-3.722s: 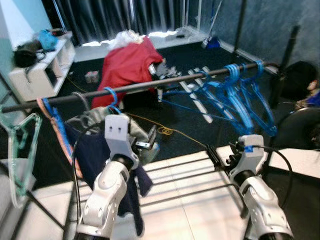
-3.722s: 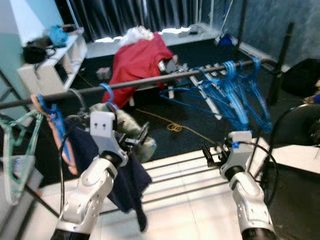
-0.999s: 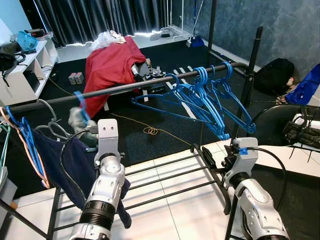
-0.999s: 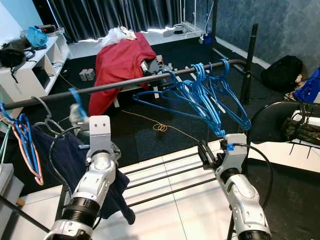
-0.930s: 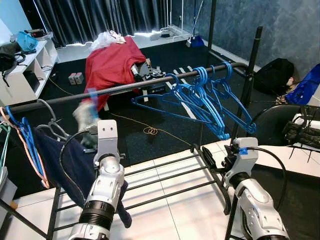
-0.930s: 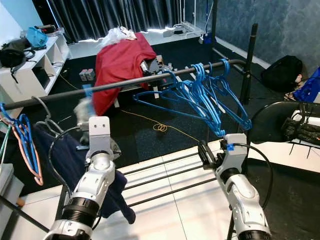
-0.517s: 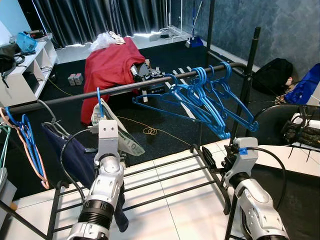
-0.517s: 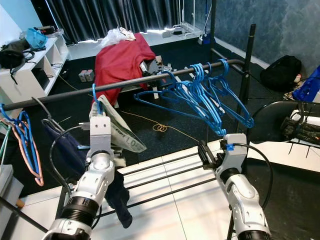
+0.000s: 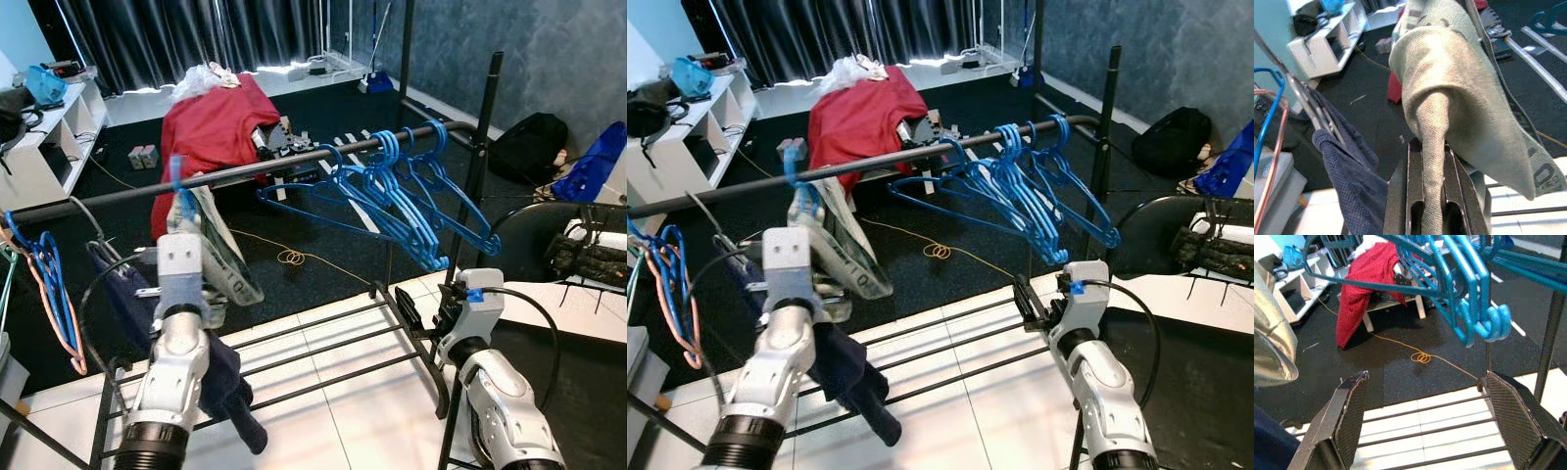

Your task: Hang hanger

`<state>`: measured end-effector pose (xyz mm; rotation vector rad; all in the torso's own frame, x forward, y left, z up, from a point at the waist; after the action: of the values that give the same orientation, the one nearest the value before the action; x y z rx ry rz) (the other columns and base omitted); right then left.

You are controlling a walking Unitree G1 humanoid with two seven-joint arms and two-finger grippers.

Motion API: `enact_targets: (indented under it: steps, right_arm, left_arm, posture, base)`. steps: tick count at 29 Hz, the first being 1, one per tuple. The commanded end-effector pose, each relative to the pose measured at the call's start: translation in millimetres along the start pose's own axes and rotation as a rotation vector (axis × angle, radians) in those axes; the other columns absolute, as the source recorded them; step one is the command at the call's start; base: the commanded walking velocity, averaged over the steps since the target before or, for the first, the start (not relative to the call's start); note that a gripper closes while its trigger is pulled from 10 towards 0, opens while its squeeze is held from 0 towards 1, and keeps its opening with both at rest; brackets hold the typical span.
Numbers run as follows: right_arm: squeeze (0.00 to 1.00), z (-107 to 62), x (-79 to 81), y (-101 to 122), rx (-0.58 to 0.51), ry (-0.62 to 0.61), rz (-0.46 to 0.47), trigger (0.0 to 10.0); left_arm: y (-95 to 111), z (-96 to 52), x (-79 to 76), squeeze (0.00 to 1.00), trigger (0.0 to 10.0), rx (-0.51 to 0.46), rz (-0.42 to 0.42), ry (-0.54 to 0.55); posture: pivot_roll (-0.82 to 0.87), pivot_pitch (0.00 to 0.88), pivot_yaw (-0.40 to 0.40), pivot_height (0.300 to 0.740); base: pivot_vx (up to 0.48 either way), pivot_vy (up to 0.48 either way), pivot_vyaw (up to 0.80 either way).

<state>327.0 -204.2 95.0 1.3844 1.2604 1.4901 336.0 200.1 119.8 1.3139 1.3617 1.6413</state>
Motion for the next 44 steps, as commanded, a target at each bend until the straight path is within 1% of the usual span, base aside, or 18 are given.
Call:
enact_targets:
  steps: [1,3,6,9,12,14,15,16,18,19,21,26,28,29,31,35,37,44]
  right_arm:
    - [0.0,0.4,2.1,-3,0.012,0.005,0.011,10.0]
    - [0.0,0.2,1.9,-2,0.013,0.005,0.014,10.0]
    - [0.0,0.1,1.8,-2,0.015,0.005,0.014,10.0]
    - [0.0,0.2,1.0,-2,0.019,0.004,0.013,10.0]
    - [0.0,0.6,0.5,-2,0.022,0.005,0.015,10.0]
    - [0.0,3.7,3.5,5,0.012,0.039,0.049,10.0]
    - [0.0,3.7,3.5,5,0.012,0.039,0.049,10.0]
    - [0.0,5.4,10.1,9,0.007,0.089,0.056,10.0]
    - [0.0,5.7,39.1,16,0.031,0.284,0.019,10.0]
    - [0.0,3.2,57.5,18,0.054,0.403,0.015,10.0]
    - [0.0,-2.6,79.2,22,0.084,0.548,0.016,10.0]
    - [0.0,-8.3,90.9,29,0.095,0.639,0.005,10.0]
    - [0.0,-13.3,96.9,35,0.099,0.698,-0.05,10.0]
    - [0.0,-12.0,98.8,41,0.081,0.7,-0.071,10.0]
    - [0.0,-9.9,99.1,44,0.066,0.689,-0.07,10.0]
    - [0.0,-8.3,105.2,48,0.048,0.699,-0.064,10.0]
    - [0.0,-7.7,111.8,49,0.046,0.712,-0.068,10.0]
    - [0.0,-2.4,117.8,57,0.015,0.694,-0.075,10.0]
  left_arm:
    - [-10,-6.3,14.6,0.0,10.0,-0.013,0.008,-0.011]
    - [-24,-17.4,18.9,0.0,10.0,-0.009,0.023,-0.055]
    - [-29,-23.1,18.4,0.0,10.0,-0.01,0.025,-0.086]
    - [-41,-39.6,25.1,0.0,10.0,-0.031,0.061,-0.192]
    - [-42,-46.2,27.3,0.0,10.0,-0.05,0.0,-0.274]
    - [-34,-52.1,22.4,0.0,10.0,-0.102,-0.056,-0.403]
    - [-34,-52.1,22.4,0.0,10.0,-0.102,-0.056,-0.403]
    - [-29,-55.6,19.1,0.0,10.0,-0.127,-0.068,-0.473]
    - [-23,-62.0,14.8,0.0,10.0,-0.154,-0.073,-0.604]
    - [-24,-62.2,14.2,0.0,10.0,-0.15,-0.069,-0.644]
    - [-25,-61.9,12.5,0.0,10.0,-0.148,-0.054,-0.691]
    - [-22,-63.6,11.4,0.0,10.0,-0.165,-0.054,-0.737]
    - [-11,-60.9,11.3,0.0,10.0,-0.197,-0.106,-0.748]
    - [-3,-62.5,6.2,0.0,10.0,-0.224,-0.155,-0.778]
    - [0,-64.8,2.4,0.0,10.0,-0.235,-0.176,-0.8]
    - [14,-74.2,-10.9,0.0,10.0,-0.28,-0.231,-0.876]
    - [32,-86.5,-24.2,0.0,10.0,-0.334,-0.264,-0.965]
    - [45,-101.0,-39.6,0.0,10.0,-0.377,-0.292,-1.06]
  posture:
    - [-0.15,0.0,0.087,0.74]
    - [-0.14,0.0,0.088,0.74]
    - [-0.14,0.0,0.089,0.74]
    - [-0.14,0.0,0.084,0.74]
    - [-0.14,0.0,0.084,0.74]
    - [-0.12,0.0,0.076,0.74]
    - [-0.12,0.0,0.076,0.74]
    - [-0.11,0.0,0.074,0.74]
    - [-0.11,0.0,0.073,0.74]
    - [-0.11,0.0,0.074,0.74]
    - [-0.12,0.0,0.073,0.74]
    - [-0.12,0.0,0.073,0.74]
    - [-0.12,0.0,0.076,0.74]
    - [-0.12,0.0,0.076,0.74]
    - [-0.12,0.0,0.076,0.74]
    - [-0.12,0.0,0.076,0.74]
    - [-0.12,0.0,0.076,0.74]
    - [-0.11,0.0,0.077,0.74]
  base:
    - [0.0,0.0,0.0]
    - [0.0,0.0,0.0]
    - [0.0,0.0,0.0]
    - [0.0,0.0,0.0]
    - [0.0,0.0,0.0]
    - [0.0,0.0,0.0]
    - [0.0,0.0,0.0]
    - [0.0,0.0,0.0]
    - [0.0,0.0,0.0]
    - [0.0,0.0,0.0]
    - [0.0,0.0,0.0]
    - [0.0,0.0,0.0]
    - [0.0,0.0,0.0]
    - [0.0,0.0,0.0]
    - [0.0,0.0,0.0]
    - [0.0,0.0,0.0]
    - [0.0,0.0,0.0]
    - [0.0,0.0,0.0]
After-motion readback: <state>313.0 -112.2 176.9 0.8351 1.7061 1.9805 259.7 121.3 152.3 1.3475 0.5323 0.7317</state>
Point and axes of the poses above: a point about 5 cm out from each wrist's last joint towards the gripper, its own z axis pointing out of the wrist towards the gripper, its own y axis along the axis of the wrist's last joint, x = y × z, the point moved 3 cm from there along z, pointing out of the wrist towards the gripper, and after that the axes turned 11 degrees about z, right-handed, at the moved point
